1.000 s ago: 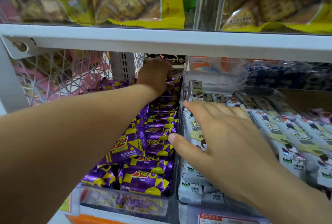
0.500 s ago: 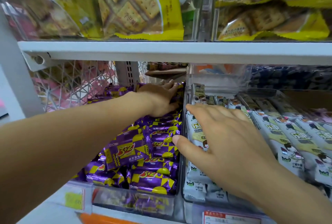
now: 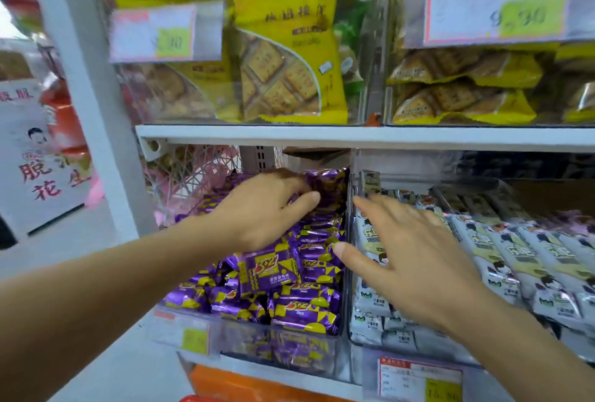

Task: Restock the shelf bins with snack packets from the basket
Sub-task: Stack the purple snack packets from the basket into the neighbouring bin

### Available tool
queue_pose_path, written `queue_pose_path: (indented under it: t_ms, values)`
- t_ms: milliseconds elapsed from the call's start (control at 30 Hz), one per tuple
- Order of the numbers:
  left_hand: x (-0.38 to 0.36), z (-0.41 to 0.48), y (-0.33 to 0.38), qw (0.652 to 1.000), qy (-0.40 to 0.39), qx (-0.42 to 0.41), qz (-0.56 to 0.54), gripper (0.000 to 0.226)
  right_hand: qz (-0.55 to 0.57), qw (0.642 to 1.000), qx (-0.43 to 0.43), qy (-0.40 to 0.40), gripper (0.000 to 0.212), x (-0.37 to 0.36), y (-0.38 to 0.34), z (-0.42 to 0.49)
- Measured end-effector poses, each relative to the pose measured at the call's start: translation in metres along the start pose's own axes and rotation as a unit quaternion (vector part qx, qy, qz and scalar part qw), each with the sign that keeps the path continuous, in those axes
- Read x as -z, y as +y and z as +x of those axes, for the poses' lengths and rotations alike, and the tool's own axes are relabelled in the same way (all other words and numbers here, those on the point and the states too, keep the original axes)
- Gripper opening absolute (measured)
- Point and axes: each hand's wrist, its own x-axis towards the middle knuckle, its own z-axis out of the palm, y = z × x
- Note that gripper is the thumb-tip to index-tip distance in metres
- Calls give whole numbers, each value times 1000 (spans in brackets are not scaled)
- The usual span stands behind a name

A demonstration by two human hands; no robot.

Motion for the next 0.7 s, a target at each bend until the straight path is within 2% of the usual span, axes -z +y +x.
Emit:
queue_pose_path:
  t_ms: [100, 167, 267, 333, 400, 500, 567, 700]
  values:
    - [4, -56, -10, 997, -14, 3, 81, 84, -13, 1000, 5, 3, 99, 4, 2, -1]
    - [2, -78, -15, 992, -24, 28, 120, 98, -36, 999, 15, 24, 96, 11, -1, -2]
    - [-6, -90, -17, 985, -44, 76, 152, 116, 51, 997, 27, 45, 67, 18, -23, -8]
    - [-13, -92, -20, 984, -39, 93, 146, 109, 170, 984, 37, 27, 66, 13, -46, -11]
    - [-14, -91, -19, 984, -36, 80, 156, 91, 238, 970, 16, -51, 74, 3, -70, -9]
    - [-18, -91, -29, 985, -28, 56, 162, 80, 310, 937, -50, -151, 82, -26, -91, 3]
    - [-18, -93, -33, 988, -12, 43, 148, 79, 327, 928, -79, -160, 82, -43, -100, 9]
    - [-23, -95, -42, 981, -53, 71, 170, 80, 335, 923, -86, -170, 81, -54, -110, 10]
